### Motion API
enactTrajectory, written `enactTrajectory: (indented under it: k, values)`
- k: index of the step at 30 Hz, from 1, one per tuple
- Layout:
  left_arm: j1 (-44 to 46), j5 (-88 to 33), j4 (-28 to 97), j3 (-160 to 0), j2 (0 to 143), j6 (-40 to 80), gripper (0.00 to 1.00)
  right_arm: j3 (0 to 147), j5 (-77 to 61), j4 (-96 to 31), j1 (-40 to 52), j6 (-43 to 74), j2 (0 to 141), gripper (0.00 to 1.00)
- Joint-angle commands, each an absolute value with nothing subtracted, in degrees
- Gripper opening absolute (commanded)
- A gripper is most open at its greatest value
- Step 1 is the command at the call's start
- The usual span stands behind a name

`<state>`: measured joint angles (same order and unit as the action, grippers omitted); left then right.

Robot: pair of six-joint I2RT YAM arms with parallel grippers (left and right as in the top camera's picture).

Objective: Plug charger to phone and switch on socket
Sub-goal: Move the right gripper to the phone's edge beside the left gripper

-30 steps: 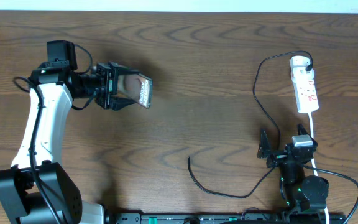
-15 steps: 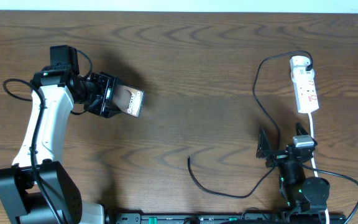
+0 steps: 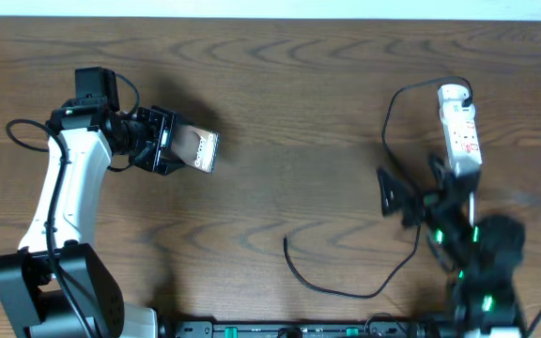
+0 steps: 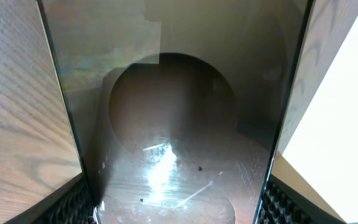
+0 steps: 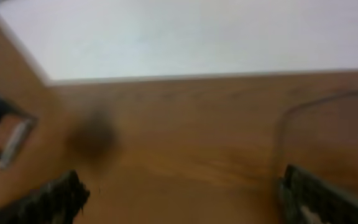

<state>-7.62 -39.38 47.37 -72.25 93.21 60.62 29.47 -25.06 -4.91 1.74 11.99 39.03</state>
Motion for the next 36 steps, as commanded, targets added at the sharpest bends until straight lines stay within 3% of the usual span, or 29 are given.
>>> enactTrajectory:
  k: [1, 5, 8, 14, 17, 36]
  values:
    - [-7.5, -41.4, 47.2, -72.5, 91.8, 61.2, 0.07, 42.1, -45.0, -9.0, 2.0, 13.2, 56.7, 0.99]
    - [-7.5, -40.9, 47.2, -72.5, 91.8, 61.4, 0.07, 55.9, -66.1, -7.2, 2.2, 13.3, 77.4, 0.99]
    - [-7.5, -38.9, 47.3, -72.5, 91.8, 61.7, 0.07, 62.3, -73.3, 0.5, 2.3, 16.4, 89.4, 0.99]
    - [-6.9, -32.2, 47.3, -72.5, 91.8, 65.1, 0.07, 65.9, -73.5, 28.5, 5.6, 46.7, 106.1, 0.99]
    - [-5.5, -28.9, 47.3, -72.5, 91.9, 68.8, 0.07, 65.9, -73.1, 37.7, 9.3, 52.6, 111.6, 0.99]
    - [0.3, -19.9, 45.7, -72.5, 91.9, 85.1, 0.07, 65.9, -56.0, 38.3, 29.5, 58.8, 118.3, 0.92]
